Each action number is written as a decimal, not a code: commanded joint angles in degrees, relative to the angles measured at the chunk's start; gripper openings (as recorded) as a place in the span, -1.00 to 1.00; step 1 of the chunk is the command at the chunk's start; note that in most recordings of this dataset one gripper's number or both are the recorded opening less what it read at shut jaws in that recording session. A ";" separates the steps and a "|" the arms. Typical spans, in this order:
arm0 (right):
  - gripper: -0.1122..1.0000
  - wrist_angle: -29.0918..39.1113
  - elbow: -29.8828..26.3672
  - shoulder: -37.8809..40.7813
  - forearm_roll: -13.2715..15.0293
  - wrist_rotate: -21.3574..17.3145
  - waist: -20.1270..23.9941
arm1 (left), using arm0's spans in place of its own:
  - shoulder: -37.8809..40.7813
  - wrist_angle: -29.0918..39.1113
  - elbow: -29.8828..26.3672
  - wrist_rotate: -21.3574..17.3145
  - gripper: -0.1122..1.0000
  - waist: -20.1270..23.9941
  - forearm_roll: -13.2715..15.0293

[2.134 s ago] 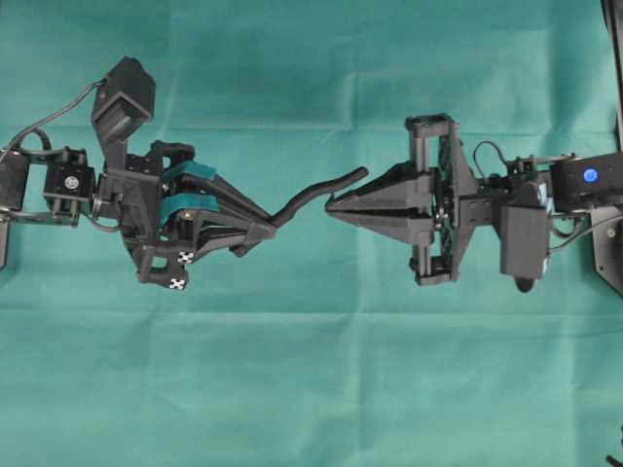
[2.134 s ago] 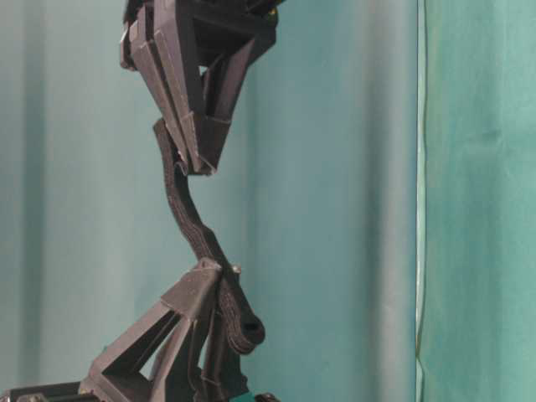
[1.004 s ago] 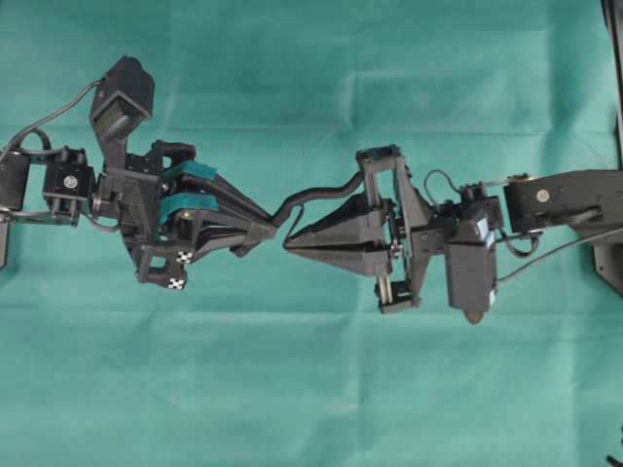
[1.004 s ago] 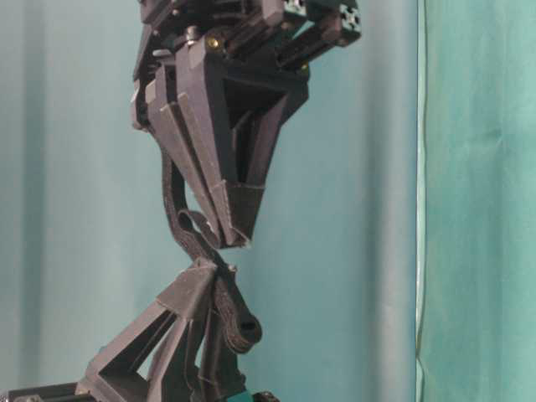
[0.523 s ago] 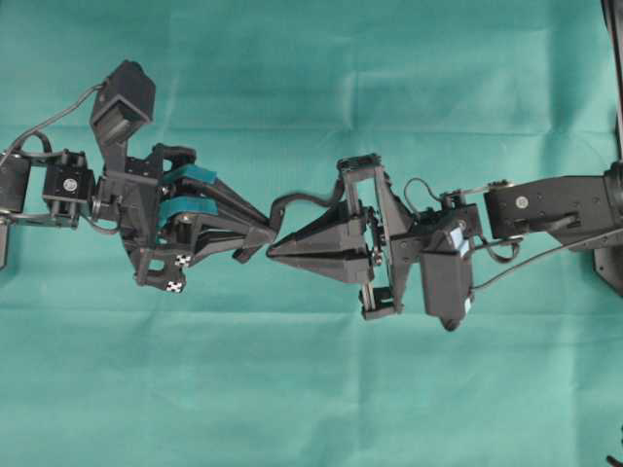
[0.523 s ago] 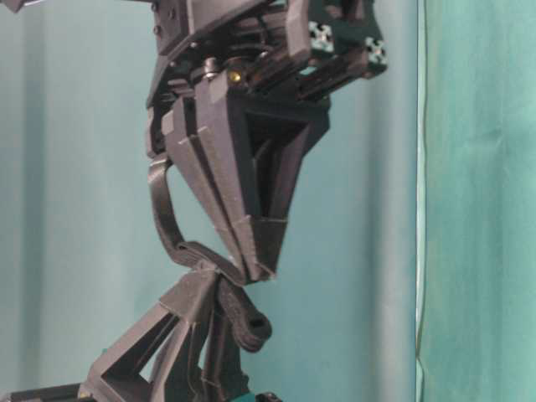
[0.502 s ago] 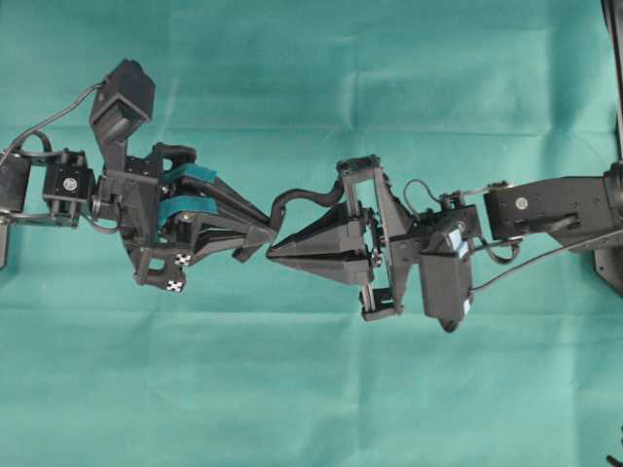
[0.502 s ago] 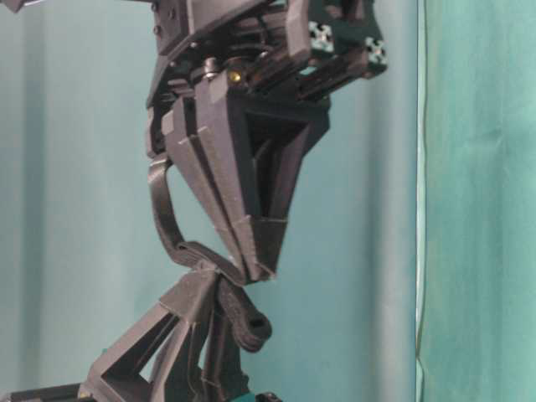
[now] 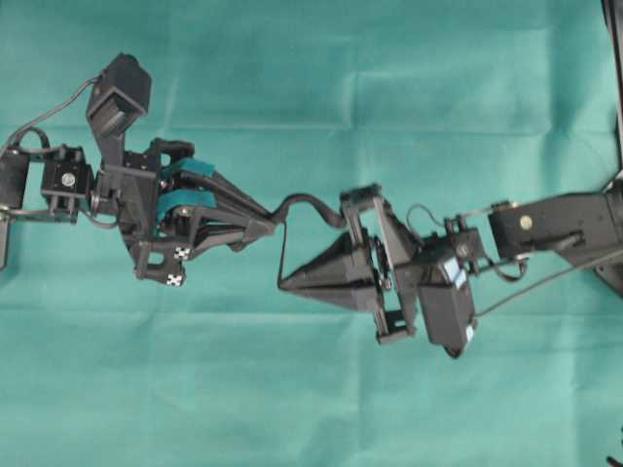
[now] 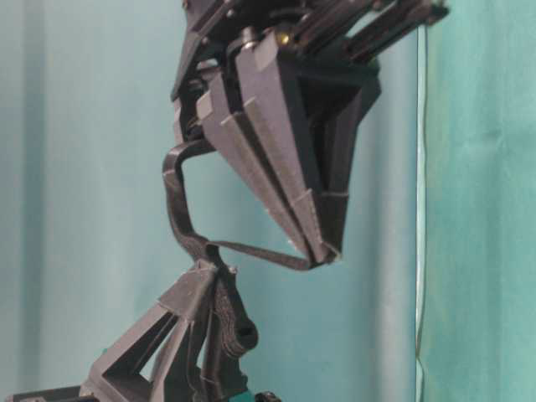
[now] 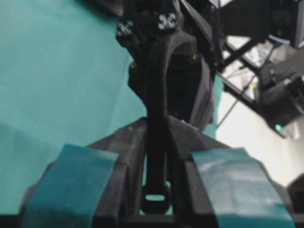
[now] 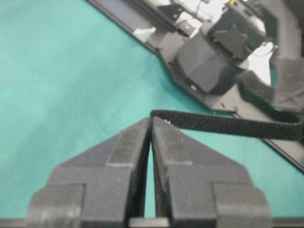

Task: Peel off the Velcro with your right arm.
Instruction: 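Pull the strap tip rightward with the right gripper, peeling it apart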

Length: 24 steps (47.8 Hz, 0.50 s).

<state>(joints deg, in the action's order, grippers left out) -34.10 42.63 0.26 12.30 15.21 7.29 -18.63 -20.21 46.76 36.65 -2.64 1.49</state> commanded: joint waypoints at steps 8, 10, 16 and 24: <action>-0.97 0.00 -0.18 -1.14 0.26 -0.18 1.32 | -1.32 -1.49 -0.88 -0.09 -0.62 1.32 0.18; -0.97 0.09 -0.09 -1.23 0.26 -0.18 1.32 | -1.32 -1.49 -0.88 -0.09 -0.62 1.32 0.18; -0.97 0.09 0.18 -1.41 0.26 -0.18 1.32 | -1.32 -1.49 -0.88 -0.09 -0.62 1.32 0.18; -0.97 0.00 0.62 -2.55 0.09 -0.18 1.32 | -1.32 -1.49 -0.88 -0.09 -0.62 1.32 0.18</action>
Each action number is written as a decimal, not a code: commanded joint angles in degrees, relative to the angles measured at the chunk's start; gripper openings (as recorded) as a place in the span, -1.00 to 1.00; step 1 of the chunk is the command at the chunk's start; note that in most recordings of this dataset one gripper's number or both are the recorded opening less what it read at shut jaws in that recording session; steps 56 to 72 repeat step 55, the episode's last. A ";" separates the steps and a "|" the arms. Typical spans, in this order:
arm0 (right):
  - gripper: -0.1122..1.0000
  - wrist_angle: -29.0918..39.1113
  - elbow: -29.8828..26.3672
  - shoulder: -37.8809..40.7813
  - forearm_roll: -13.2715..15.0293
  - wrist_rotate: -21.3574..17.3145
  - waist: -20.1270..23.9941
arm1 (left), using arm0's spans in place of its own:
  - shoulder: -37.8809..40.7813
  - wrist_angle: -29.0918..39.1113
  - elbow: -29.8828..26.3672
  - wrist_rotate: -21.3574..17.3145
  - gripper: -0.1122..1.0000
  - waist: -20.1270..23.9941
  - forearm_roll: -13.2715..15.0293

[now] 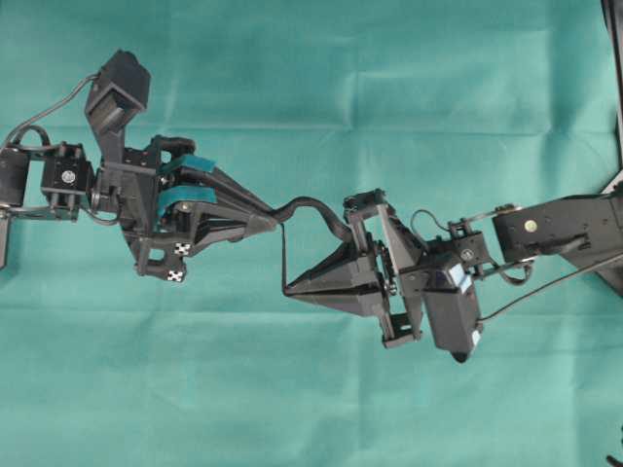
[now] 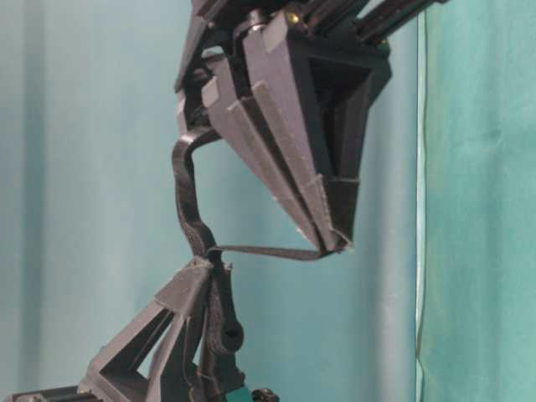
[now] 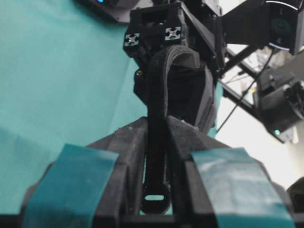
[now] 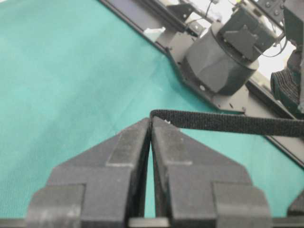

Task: Peel off the Velcro with your right arm.
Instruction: 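Pull the strap tip rightward with the right gripper, peeling it apart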

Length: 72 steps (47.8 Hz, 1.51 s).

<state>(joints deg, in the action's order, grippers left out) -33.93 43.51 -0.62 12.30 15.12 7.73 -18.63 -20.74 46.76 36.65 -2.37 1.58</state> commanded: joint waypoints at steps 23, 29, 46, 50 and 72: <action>-0.97 0.00 3.08 -5.54 -0.18 -0.79 0.70 | -1.32 -0.97 -0.62 -0.09 -0.62 1.05 0.09; -0.97 0.00 3.69 -6.24 -0.26 -1.49 0.53 | -1.41 -0.97 -0.62 -0.09 -0.62 1.05 0.09; -0.28 0.00 5.27 -8.88 -0.62 -2.11 0.53 | -1.49 -0.97 -0.09 -0.09 -0.62 0.88 0.18; 0.02 0.00 6.06 -9.76 -0.97 -2.11 0.53 | -1.76 -0.97 0.18 -0.09 -0.62 0.79 0.09; 0.00 -0.18 7.03 -10.72 -1.32 -2.11 0.53 | -2.46 -0.97 0.88 -0.09 -0.62 0.70 0.09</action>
